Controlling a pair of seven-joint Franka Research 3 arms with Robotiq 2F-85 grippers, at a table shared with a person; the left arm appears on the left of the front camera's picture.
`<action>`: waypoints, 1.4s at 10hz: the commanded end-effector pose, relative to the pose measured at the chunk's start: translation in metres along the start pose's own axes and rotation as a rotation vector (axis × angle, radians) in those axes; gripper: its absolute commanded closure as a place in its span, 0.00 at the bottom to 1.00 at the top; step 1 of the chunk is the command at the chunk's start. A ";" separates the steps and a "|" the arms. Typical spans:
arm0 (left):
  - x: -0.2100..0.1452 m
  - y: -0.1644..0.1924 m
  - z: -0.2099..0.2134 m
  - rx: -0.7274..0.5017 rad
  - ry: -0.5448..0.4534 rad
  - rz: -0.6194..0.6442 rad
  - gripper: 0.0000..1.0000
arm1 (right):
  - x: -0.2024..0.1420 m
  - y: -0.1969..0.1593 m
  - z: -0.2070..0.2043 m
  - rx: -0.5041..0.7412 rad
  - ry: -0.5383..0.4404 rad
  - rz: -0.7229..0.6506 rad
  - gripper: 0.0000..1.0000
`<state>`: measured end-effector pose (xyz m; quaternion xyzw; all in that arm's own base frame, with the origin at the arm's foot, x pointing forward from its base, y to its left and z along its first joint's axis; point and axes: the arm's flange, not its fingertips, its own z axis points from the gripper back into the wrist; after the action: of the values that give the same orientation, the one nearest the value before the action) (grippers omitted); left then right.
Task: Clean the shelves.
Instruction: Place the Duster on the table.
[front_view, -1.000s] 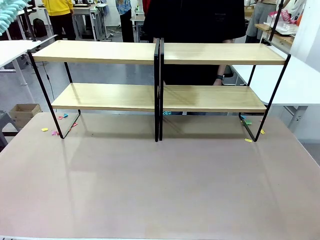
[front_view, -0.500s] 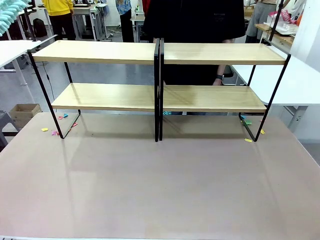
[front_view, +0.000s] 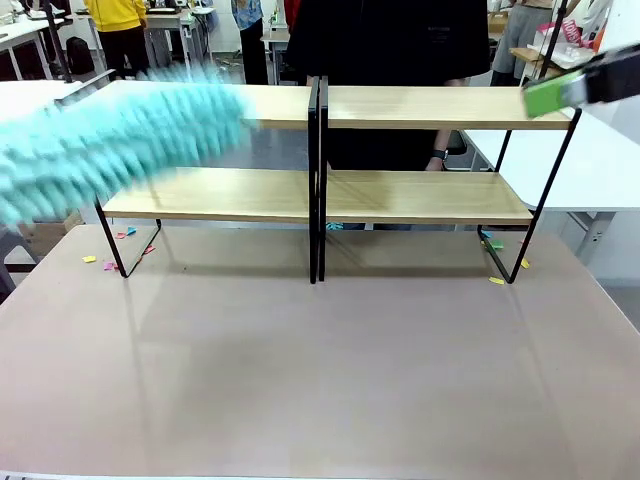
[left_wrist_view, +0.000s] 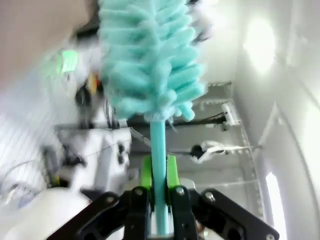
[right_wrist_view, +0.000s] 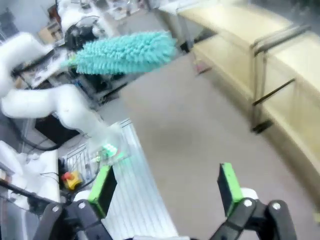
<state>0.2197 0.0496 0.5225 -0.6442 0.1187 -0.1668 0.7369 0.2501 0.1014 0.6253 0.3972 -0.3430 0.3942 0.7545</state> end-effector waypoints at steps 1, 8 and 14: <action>0.013 0.047 -0.010 0.162 0.207 0.105 0.87 | -0.042 -0.009 -0.027 0.069 0.192 -0.131 0.00; 0.099 0.191 -0.038 0.159 0.327 -0.085 0.87 | -0.088 -0.066 -0.017 0.055 0.414 -0.451 0.00; 0.142 0.213 -0.010 0.299 0.201 -0.065 0.87 | -0.088 -0.066 -0.017 0.055 0.414 -0.451 0.00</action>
<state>0.3677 0.0114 0.3143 -0.5056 0.1425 -0.2803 0.8034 0.2692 0.0659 0.5217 0.3872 -0.0702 0.2898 0.8725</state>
